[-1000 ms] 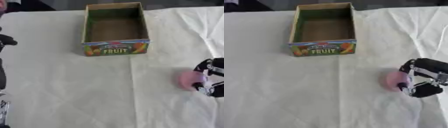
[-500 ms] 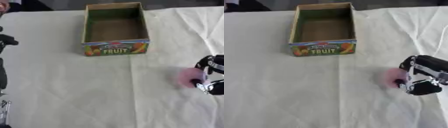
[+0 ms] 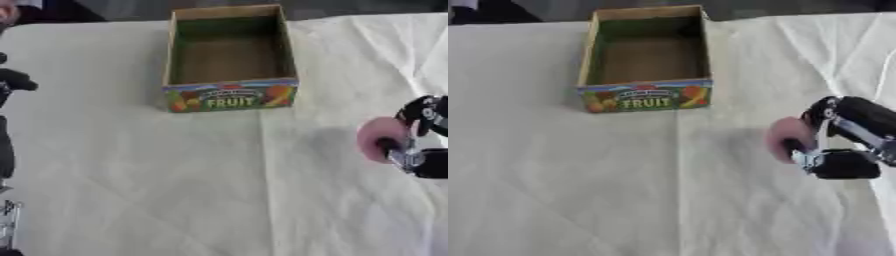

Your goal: Pick up objects on the table and place them in the box.

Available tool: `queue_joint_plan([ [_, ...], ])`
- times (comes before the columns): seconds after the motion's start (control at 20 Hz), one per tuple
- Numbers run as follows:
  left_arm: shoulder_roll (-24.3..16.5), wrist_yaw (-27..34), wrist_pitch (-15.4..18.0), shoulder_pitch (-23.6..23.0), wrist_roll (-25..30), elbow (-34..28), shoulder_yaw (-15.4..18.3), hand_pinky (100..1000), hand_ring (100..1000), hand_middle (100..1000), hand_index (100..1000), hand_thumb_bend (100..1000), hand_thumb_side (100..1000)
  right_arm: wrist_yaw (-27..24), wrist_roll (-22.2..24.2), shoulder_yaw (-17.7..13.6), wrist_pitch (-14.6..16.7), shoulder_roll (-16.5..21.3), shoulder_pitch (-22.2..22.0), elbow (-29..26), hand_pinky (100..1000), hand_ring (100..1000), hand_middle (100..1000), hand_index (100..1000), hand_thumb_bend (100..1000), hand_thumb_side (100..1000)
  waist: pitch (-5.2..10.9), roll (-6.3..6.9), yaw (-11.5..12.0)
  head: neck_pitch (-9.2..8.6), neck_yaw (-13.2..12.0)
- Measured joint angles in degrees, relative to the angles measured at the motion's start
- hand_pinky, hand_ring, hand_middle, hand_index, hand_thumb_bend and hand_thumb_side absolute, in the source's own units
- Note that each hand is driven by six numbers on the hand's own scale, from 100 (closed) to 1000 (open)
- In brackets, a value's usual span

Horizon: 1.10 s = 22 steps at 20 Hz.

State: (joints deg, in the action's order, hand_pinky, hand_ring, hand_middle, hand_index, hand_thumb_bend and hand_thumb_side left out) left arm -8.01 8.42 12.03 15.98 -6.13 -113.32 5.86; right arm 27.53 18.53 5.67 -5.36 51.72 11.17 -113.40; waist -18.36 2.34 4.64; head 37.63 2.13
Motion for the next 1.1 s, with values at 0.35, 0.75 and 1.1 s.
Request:
queue_joint_plan([
  [0.35,0.0,0.0,-0.2,0.0,0.2,0.0,-0.1,519,515,577,749,100,837,-1.0,-5.4,-0.3,2.6,2.2,2.6,0.0,530,649,473,601,100,492,-0.31,-0.37,0.5,-0.76,0.2],
  [0.75,0.0,-0.2,-0.5,0.0,0.5,0.0,-0.3,520,514,577,749,100,844,-2.6,-10.3,-0.4,4.9,5.4,7.0,0.0,538,661,493,613,100,488,-1.18,-1.53,2.0,-2.59,0.9],
  [1.1,-0.1,-0.4,-0.8,0.2,0.9,0.0,-0.7,520,514,578,748,100,842,-6.0,-12.2,-0.6,1.1,7.2,15.1,0.0,536,655,507,613,100,483,-1.96,-2.76,4.5,-3.61,2.7],
])
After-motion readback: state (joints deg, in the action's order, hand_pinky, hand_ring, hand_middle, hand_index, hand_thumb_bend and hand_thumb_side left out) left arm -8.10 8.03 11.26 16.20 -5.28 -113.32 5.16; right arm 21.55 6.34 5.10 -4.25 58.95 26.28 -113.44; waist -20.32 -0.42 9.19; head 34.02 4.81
